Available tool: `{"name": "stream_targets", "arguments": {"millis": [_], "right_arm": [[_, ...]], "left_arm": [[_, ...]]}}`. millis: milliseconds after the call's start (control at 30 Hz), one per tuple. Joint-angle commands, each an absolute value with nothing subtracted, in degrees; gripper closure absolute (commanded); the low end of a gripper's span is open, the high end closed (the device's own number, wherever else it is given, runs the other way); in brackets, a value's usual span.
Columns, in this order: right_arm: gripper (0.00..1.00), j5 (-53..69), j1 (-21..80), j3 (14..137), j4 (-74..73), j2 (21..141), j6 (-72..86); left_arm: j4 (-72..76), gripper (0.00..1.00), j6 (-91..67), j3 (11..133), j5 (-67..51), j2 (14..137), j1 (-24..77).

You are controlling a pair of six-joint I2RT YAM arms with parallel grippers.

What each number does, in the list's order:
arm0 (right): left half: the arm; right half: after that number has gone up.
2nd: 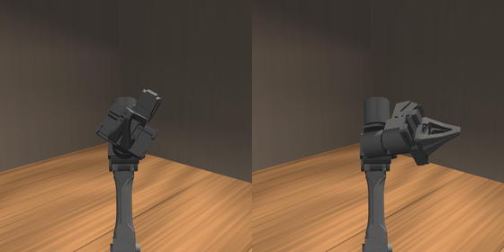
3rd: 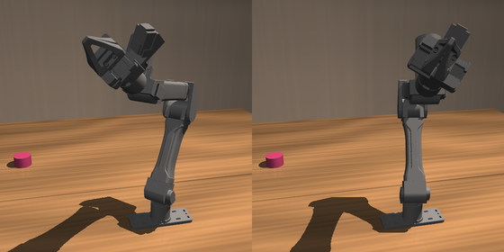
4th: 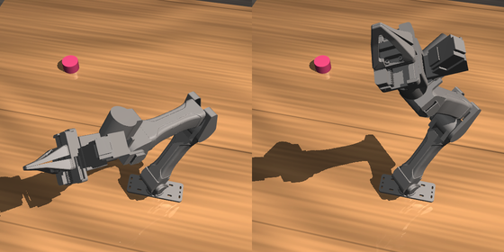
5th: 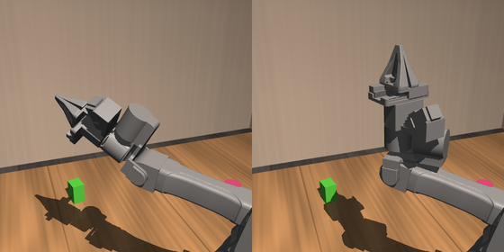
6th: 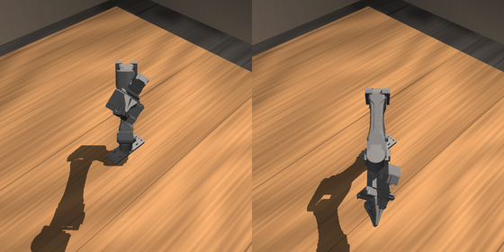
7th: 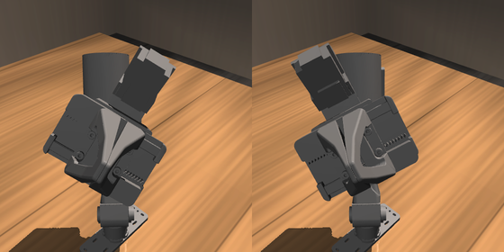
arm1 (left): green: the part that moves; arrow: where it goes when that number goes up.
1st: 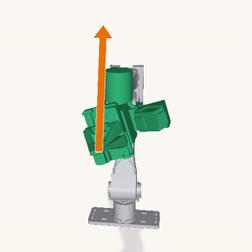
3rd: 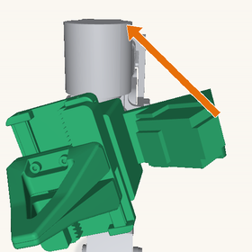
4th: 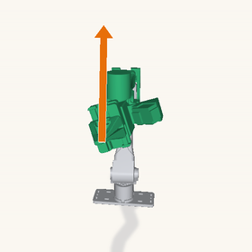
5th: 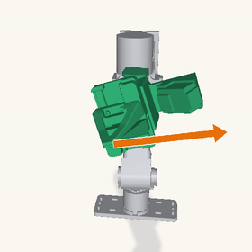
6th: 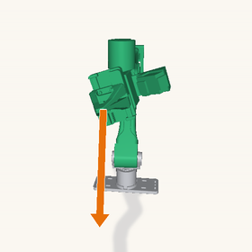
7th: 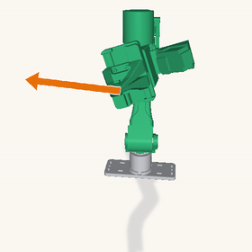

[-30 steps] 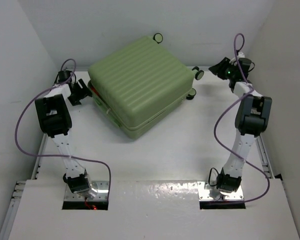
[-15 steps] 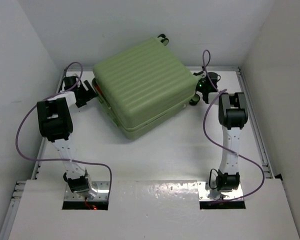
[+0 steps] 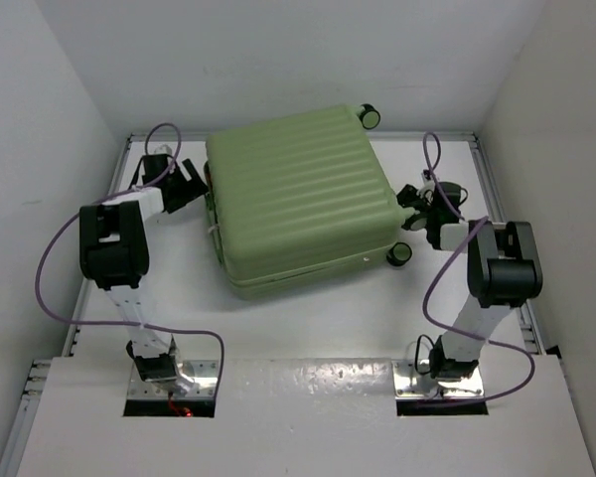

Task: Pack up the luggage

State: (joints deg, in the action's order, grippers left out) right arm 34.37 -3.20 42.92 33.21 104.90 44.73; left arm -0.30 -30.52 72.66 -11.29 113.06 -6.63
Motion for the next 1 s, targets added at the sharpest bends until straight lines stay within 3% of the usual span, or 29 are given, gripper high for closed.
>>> {"name": "stream_targets", "arguments": {"millis": [0, 167, 233, 367, 467, 600, 667, 867, 967], "right_arm": [[0.56, 43.89, -2.54, 47.1, 20.44, 96.86, 33.54], [0.43, 34.91, -9.93, 61.17, 8.47, 96.5, 17.52], [0.43, 33.32, -11.59, 74.64, 4.68, 101.66, 14.87], [0.43, 35.14, -13.36, 94.8, -2.71, 112.83, 26.78], [0.53, 37.7, -12.4, 104.14, -0.35, 121.19, 41.78], [0.83, 33.49, -7.66, 106.09, 3.41, 126.29, 48.05], [0.92, 31.91, -5.64, 106.43, 4.13, 128.92, 49.83], [0.97, 27.96, -0.53, 108.27, 13.08, 136.56, 64.91], [0.91, 25.41, 2.02, 112.56, 13.46, 140.7, 70.04]], "left_arm": [[-6.15, 0.11, -30.15, 67.77, -20.93, 106.71, -2.72], [-9.48, 0.08, -25.4, 66.01, -20.38, 101.96, -6.06], [-10.72, 0.07, -21.46, 66.53, -21.36, 101.95, -6.77], [-9.76, 0.07, -20.92, 64.61, -20.65, 99.32, -7.29], [-4.49, 0.07, -22.32, 60.74, -20.65, 96.94, -7.29], [-3.34, 0.07, -24.52, 60.12, -21.97, 96.24, -7.29], [-2.55, 0.07, -25.31, 60.64, -22.49, 96.77, -7.29], [-1.41, 0.07, -28.29, 61.26, -24.25, 96.77, -7.29], [-0.8, 0.07, -29.53, 60.48, -25.48, 96.77, -7.82]]}}
